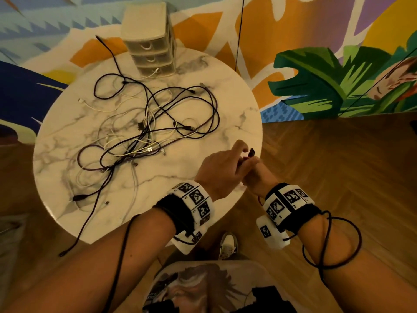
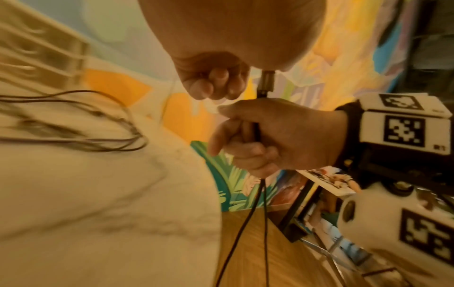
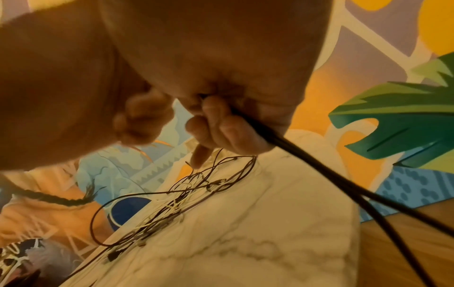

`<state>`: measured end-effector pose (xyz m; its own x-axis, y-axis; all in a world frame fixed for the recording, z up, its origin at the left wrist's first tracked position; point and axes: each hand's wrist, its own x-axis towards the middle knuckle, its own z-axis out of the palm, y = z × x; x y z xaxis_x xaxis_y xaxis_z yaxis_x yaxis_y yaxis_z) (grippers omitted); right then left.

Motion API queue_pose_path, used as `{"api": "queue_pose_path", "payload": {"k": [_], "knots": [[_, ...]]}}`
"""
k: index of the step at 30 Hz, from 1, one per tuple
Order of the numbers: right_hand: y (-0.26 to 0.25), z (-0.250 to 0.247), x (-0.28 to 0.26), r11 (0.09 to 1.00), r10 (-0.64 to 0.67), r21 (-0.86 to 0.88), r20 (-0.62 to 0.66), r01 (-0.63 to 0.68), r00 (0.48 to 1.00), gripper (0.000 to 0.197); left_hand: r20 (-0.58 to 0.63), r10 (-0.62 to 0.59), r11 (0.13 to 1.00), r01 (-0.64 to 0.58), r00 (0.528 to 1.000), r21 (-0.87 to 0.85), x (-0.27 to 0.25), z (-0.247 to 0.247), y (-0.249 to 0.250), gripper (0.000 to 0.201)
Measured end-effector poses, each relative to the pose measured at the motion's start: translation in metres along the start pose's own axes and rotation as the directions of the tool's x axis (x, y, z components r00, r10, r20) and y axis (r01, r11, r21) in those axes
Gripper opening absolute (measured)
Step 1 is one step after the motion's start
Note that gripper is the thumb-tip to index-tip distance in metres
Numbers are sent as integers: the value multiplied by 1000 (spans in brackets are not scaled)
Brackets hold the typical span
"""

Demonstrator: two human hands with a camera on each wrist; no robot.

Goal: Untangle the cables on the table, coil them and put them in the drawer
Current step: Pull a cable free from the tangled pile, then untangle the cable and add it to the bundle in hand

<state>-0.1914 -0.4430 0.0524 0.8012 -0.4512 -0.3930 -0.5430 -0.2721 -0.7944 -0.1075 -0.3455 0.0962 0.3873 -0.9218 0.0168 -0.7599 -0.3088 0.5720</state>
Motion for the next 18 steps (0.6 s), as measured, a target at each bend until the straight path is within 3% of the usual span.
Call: {"api": "queue_pose_path", "payload": {"k": [2, 4, 8, 12, 13, 14, 18], "knots": [[-11, 15, 4, 997, 40, 70, -9, -39, 999, 35, 12, -124, 992, 124, 992, -22, -22, -9, -34, 45], [-19, 33, 9, 988, 40, 150, -11, -38, 999, 46, 104, -295, 955, 289, 950, 67, -48, -19, -85, 30], [-30, 67, 15, 980, 3, 200, 28, -9, 1000, 48, 257, -613, 780, 523, 747, 342, -109, -57, -191, 22], [-37, 100, 16, 977, 22, 209, 70, -37, 997, 51, 395, -735, 670, 500, 551, 548, -160, -79, -236, 46], [-37, 106, 16, 978, 30, 203, 79, -45, 996, 51, 421, -737, 672, 501, 529, 546, -167, -77, -240, 49], [-38, 113, 14, 977, 48, 204, 88, -65, 995, 51, 439, -726, 685, 500, 529, 530, -173, -73, -242, 51], [-37, 131, 10, 970, 69, 224, 102, -91, 992, 51, 483, -626, 777, 442, 612, 447, -171, -52, -231, 43]]}}
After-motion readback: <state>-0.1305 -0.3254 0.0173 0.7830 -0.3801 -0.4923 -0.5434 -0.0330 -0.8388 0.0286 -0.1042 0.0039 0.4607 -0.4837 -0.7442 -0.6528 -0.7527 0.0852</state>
